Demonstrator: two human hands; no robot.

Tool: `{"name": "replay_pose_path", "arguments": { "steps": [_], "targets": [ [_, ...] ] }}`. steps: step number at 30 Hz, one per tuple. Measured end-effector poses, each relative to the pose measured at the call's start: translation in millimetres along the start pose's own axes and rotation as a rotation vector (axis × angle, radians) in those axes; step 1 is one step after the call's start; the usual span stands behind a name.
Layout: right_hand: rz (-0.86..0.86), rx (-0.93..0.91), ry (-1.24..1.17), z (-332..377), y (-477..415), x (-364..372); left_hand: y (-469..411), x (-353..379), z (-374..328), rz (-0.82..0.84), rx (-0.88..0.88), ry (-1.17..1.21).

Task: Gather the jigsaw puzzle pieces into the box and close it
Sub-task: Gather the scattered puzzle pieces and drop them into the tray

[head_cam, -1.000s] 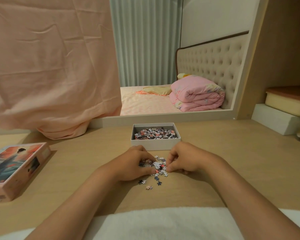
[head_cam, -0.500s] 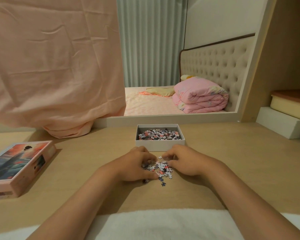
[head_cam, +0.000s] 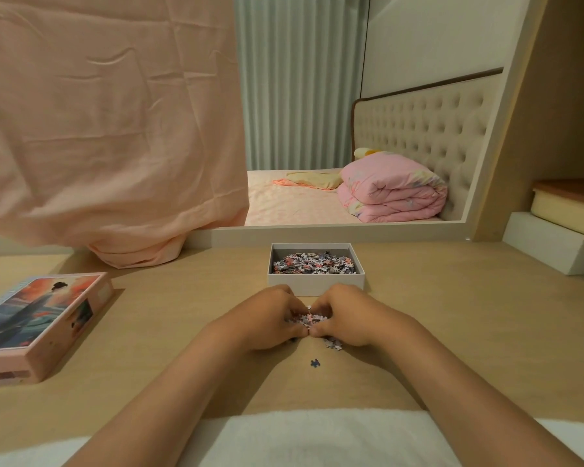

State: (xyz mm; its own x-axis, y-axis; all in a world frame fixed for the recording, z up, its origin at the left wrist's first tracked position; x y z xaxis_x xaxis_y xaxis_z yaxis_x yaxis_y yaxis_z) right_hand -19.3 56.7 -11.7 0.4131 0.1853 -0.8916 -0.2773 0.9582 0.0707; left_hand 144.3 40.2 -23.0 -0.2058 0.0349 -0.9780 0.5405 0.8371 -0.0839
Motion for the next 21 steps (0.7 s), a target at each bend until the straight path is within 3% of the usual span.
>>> {"name": "replay_pose_path", "arguments": {
  "steps": [10, 16, 21],
  "targets": [
    [-0.089, 0.043, -0.129, 3.7, -12.3, -0.1, -11.5, 6.1, 5.9, -0.109, -0.105, 0.246],
    [-0.137, 0.168, -0.83, -3.5, -17.6, -11.6, -31.1, -9.6, 12.7, -0.135, -0.111, 0.474],
    [-0.304, 0.061, -0.706, 0.8, -42.1, -60.8, -67.2, -50.1, 15.5, -0.253, -0.072, 0.505]
  ]
}}
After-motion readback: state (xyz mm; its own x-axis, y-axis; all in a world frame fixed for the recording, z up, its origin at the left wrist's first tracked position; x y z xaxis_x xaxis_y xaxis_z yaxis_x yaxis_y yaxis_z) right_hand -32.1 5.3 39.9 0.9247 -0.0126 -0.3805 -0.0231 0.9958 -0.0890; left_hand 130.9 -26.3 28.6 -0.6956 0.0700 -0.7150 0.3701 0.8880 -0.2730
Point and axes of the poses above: each hand's wrist, its own y-axis away from the middle knuckle, its own x-axis out of the palm, z = x × y, the point moved 2 cm from there along -y, towards the middle knuckle, and after that the axes turned 6 degrees about -y, right-handed, at the moved point
